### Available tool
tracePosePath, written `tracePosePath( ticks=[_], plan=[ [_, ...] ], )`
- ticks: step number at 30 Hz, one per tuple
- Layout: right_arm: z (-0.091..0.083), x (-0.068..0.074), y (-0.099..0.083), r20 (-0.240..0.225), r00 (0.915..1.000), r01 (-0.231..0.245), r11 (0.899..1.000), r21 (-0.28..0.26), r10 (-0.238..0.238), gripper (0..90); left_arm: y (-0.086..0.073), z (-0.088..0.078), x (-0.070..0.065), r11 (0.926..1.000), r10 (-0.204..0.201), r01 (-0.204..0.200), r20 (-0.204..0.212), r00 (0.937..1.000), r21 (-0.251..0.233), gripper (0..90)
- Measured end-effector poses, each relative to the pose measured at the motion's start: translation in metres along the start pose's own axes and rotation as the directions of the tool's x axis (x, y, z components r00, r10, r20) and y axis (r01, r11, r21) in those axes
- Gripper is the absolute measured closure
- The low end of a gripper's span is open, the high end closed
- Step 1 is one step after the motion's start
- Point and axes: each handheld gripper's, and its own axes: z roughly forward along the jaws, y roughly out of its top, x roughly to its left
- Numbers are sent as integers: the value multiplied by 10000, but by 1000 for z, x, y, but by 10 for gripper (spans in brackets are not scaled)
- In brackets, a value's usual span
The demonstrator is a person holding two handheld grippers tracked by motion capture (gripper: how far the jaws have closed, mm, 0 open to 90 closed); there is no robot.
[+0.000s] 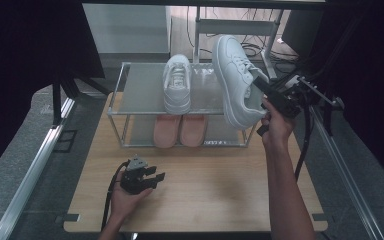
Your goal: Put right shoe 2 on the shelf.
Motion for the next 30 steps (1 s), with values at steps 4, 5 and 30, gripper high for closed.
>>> tracePosePath(
  ticks=[4, 5, 30],
  plan=[
    [13, 2, -1, 197, 9997, -122, 9999, 88, 120, 817, 0, 0, 0, 10000, 5, -5, 8, 10000, 7, 541],
    [18, 3, -2, 231, 9997, -129, 9999, 55, 128, 817, 0, 0, 0, 10000, 1, -1, 3, 10000, 1, 541],
    [100, 24, -11, 1731, 9849, -149, 9975, 697, 26, 800, 0, -3, 4, 9999, -64, 64, 37, 10000, -112, 541]
  ],
)
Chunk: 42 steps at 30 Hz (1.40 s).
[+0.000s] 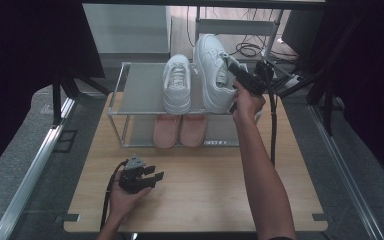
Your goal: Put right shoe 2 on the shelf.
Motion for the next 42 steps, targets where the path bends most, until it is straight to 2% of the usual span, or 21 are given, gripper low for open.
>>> tracePosePath(
  ticks=[5, 8, 14, 15, 18, 21, 25, 31, 37, 42],
  plan=[
    [15, 4, -5, 644, 9968, 448, 9986, 285, -466, 781, 0, -1, 1, 10000, -18, 18, -22, 10000, -30, 541],
    [22, 3, -8, 822, 9945, 608, 9968, 523, -650, 759, 0, -1, 2, 10000, -30, 30, -23, 10000, -35, 541],
    [30, 4, -8, 614, 9949, 761, 9945, 716, -806, 701, 0, -2, 3, 10000, -19, 18, -43, 10000, -66, 541],
    [34, 4, -7, 384, 9956, 821, 9923, 931, -860, 655, 0, -3, 3, 10000, -9, 8, -64, 10000, -63, 541],
    [38, 4, -6, 301, 9954, 882, 9918, 925, -913, 616, 0, -3, 3, 10000, 4, -4, -76, 10000, -53, 541],
    [39, 4, -4, -16, 9963, 856, 9933, 777, -857, 585, 0, -3, 4, 10000, -47, 46, -92, 9999, -74, 541],
    [32, 5, -2, -433, 9948, 954, 9934, 644, -927, 586, -1, -3, 3, 10000, -60, 59, -91, 9999, -73, 541],
    [11, 0, 1, -824, 9924, 956, 9944, 454, -917, 635, 0, -2, 1, 10000, -6, 6, -83, 10000, -45, 541],
    [-13, -13, 1, -912, 9898, 1133, 9929, 350, -1098, 696, 0, -1, 1, 10000, 42, -42, -107, 9999, -2, 541],
    [-28, -28, -5, -999, 9871, 1315, 9896, 581, -1253, 761, 0, -1, 1, 10000, 42, -41, -135, 9999, 8, 541]
  ],
)
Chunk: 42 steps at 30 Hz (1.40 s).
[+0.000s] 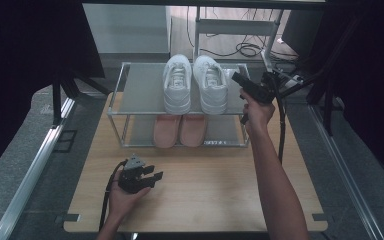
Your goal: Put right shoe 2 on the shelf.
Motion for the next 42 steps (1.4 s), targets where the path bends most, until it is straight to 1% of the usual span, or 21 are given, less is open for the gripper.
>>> tracePosePath(
  ticks=[7, 12, 15, 23, 25, 27, 29, 33, 36, 42],
  plan=[
    [-9, -14, -14, -19, 9999, 134, 9995, 270, -134, 828, 0, 1, -1, 9999, 72, -72, 0, 10000, 70, 541],
    [-12, -19, -25, -131, 9997, 210, 9986, 478, -204, 870, -1, 2, -2, 10000, 24, -24, 7, 10000, 87, 542],
    [-13, -20, -31, -215, 9994, 284, 9977, 614, -271, 895, 0, 2, -2, 10000, 35, -35, -9, 10000, 69, 542],
    [-13, -21, -43, -374, 9988, 364, 9950, 931, -330, 898, -1, 2, -2, 9999, 45, -45, 26, 10000, 127, 541],
    [-12, -20, -45, -443, 9987, 305, 9952, 934, -265, 898, -1, 2, -2, 9999, 36, -37, 23, 10000, 127, 541],
    [-12, -20, -47, -460, 9983, 399, 9943, 993, -355, 898, -1, 2, -2, 9999, 64, -64, 19, 10000, 103, 541],
    [-10, -19, -48, -448, 9985, 356, 9942, 1011, -312, 898, 0, 1, -2, 10000, 30, -30, -8, 10000, 80, 541],
    [-8, -16, -51, -503, 9980, 430, 9929, 1108, -376, 899, 0, 0, -2, 10000, 53, -53, 1, 10000, 58, 541],
    [-8, -15, -52, -443, 9978, 532, 9933, 1030, -489, 899, 0, 0, -1, 10000, 30, -29, -4, 10000, 38, 541],
    [-7, -14, -52, -427, 9980, 500, 9936, 1012, -458, 900, 0, 1, -2, 10000, 61, -61, -1, 10000, 66, 541]
  ],
)
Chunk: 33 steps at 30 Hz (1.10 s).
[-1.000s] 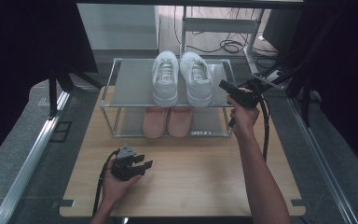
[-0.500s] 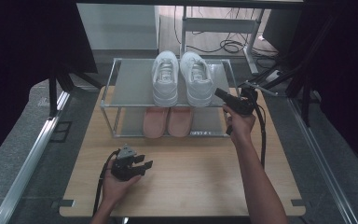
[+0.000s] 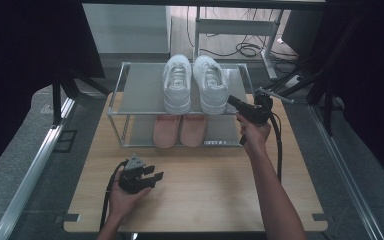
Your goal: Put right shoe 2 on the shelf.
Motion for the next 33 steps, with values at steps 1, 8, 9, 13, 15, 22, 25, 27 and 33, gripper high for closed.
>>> tracePosePath(
  ticks=[1, 8, 9, 13, 15, 22, 25, 27, 33],
  plan=[
    [0, 0, 0, 29, 10000, 8, 10000, -43, -8, 900, 0, 0, 0, 10000, -30, 30, -4, 10000, -4, 541],
    [1, 3, -1, 42, 10000, 2, 10000, -72, -1, 900, 0, 2, -2, 10000, 1, -1, 20, 10000, 46, 541],
    [2, 3, -2, -7, 10000, 3, 10000, -46, -3, 900, 0, 2, -2, 10000, 43, -44, 32, 10000, 39, 541],
    [6, 10, -4, -181, 9998, 57, 10000, 57, -56, 900, 1, 1, -1, 10000, 38, -38, 19, 10000, 7, 541],
    [8, 14, -5, -143, 9998, 142, 9999, 45, -142, 900, 1, 0, -1, 10000, 45, -45, 10, 10000, 10, 541],
    [12, 21, -8, -309, 9993, 218, 9997, 139, -214, 900, 1, 1, -1, 10000, 48, -48, 30, 10000, 16, 540],
    [13, 22, -9, -359, 9992, 205, 9997, 158, -199, 900, 1, 0, 0, 10000, 4, -4, 16, 10000, -10, 541],
    [14, 23, -9, -382, 9990, 219, 9996, 177, -212, 900, 1, 1, -1, 10000, 20, -20, 17, 10000, 7, 541],
    [16, 27, -10, -405, 9990, 203, 9996, 220, -194, 900, 1, 0, -1, 10000, 1, -1, 22, 10000, -13, 540]
  ],
)
